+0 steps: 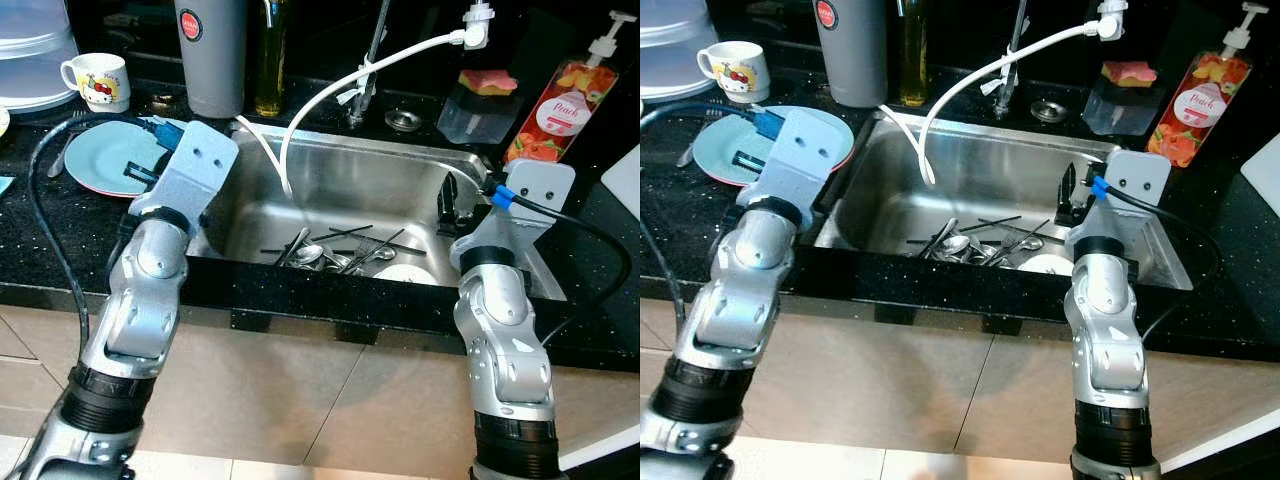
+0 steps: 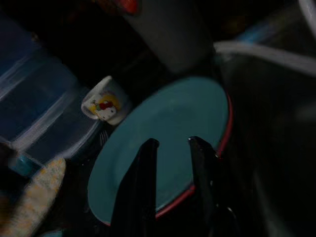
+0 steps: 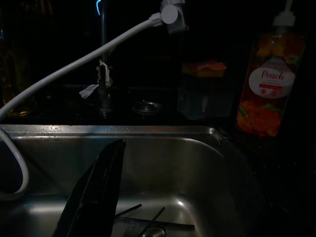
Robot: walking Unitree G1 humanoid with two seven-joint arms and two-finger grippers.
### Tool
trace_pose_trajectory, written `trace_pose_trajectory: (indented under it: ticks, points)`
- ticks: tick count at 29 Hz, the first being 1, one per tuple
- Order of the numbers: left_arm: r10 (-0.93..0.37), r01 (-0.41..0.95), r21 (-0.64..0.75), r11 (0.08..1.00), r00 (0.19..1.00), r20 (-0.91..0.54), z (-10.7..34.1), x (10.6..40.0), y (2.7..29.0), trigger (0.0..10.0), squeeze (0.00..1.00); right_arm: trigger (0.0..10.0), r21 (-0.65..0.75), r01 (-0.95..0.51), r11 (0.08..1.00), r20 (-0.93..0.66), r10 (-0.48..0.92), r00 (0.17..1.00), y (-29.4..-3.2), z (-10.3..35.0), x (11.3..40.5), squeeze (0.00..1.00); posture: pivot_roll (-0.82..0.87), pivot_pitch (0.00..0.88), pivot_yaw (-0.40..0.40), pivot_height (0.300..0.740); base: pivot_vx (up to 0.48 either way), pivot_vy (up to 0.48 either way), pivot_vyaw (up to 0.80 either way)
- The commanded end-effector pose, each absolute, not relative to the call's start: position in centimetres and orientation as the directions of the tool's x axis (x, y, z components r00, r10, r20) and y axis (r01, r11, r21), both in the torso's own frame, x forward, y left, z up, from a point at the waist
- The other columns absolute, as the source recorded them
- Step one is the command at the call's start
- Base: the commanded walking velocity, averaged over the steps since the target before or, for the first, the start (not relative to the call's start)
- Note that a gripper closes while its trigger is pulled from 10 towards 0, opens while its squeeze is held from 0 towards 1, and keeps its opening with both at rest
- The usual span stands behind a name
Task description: Kitchen organization
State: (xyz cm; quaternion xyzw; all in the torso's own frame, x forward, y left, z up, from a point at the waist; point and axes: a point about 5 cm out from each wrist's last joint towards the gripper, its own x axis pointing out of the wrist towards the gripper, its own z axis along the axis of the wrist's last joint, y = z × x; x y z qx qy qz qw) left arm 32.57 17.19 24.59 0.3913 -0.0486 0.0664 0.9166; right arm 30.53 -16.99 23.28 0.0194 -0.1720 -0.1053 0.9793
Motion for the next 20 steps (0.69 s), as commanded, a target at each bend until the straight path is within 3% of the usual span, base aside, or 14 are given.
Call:
trace_pose_trajectory:
  ticks: [1,8,15,20]
  points:
    - [0.074,-0.103,0.776,0.622,0.995,0.073,23.7,32.9,17.2,10.0,0.00,10.0,0.082,0.208,0.975,0.324,-0.224,0.919,-17.3,23.1,30.4,0.00,0.23,0.053,-0.094,0.740,0.000,0.000,0.00]
    - [0.163,-0.063,0.808,0.586,0.986,-0.042,22.6,33.5,18.9,10.0,0.00,10.0,0.089,0.203,0.975,0.323,-0.221,0.920,-17.0,23.1,30.5,0.00,0.23,0.053,-0.087,0.740,0.000,0.000,0.00]
    - [0.211,-0.068,0.843,0.534,0.976,-0.055,23.8,34.5,20.3,10.0,0.00,10.0,0.097,0.204,0.974,0.324,-0.224,0.919,-16.9,23.1,30.5,0.00,0.26,0.061,-0.070,0.740,0.000,0.000,0.00]
    - [0.181,-0.005,0.850,0.527,0.978,-0.107,24.5,34.9,21.0,10.0,0.00,10.0,0.108,0.202,0.974,0.325,-0.226,0.918,-16.6,23.0,30.5,0.00,0.28,0.061,-0.059,0.740,0.000,0.000,0.00]
